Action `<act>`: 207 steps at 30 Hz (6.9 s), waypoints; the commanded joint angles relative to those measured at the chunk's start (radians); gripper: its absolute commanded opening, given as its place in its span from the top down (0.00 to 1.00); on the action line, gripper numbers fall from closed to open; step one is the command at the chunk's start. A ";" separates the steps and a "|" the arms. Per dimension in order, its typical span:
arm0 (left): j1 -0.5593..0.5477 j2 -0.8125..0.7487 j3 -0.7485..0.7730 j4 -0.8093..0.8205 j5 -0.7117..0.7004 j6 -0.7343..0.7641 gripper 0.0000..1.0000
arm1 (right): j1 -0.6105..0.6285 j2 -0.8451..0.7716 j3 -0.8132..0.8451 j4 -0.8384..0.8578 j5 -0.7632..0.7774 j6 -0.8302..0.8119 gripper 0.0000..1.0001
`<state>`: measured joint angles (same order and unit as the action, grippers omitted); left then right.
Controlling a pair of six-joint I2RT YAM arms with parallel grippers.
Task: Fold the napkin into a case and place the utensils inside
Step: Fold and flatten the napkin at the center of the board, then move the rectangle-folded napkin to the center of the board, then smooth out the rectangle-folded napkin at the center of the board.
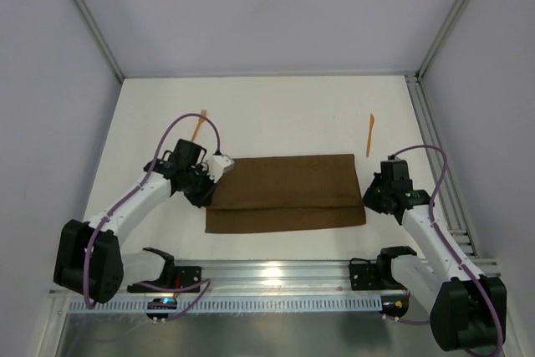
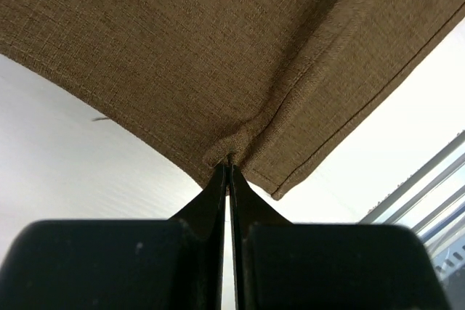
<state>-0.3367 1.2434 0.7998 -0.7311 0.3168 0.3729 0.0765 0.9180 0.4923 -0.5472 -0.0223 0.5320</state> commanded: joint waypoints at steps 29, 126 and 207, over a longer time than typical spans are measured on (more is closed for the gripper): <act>-0.100 -0.032 -0.046 -0.090 0.018 0.127 1.00 | 0.000 -0.222 -0.057 -0.155 0.234 0.250 0.97; -0.104 0.268 0.029 0.107 -0.245 0.225 0.56 | 0.065 0.407 0.131 0.092 0.113 0.014 0.64; -0.113 0.320 0.101 -0.065 -0.145 0.350 0.66 | 0.066 0.331 0.157 0.122 0.059 -0.040 0.97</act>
<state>-0.4450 1.5513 0.8833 -0.8009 0.1783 0.7155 0.1375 1.2778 0.6247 -0.4419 0.0402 0.5018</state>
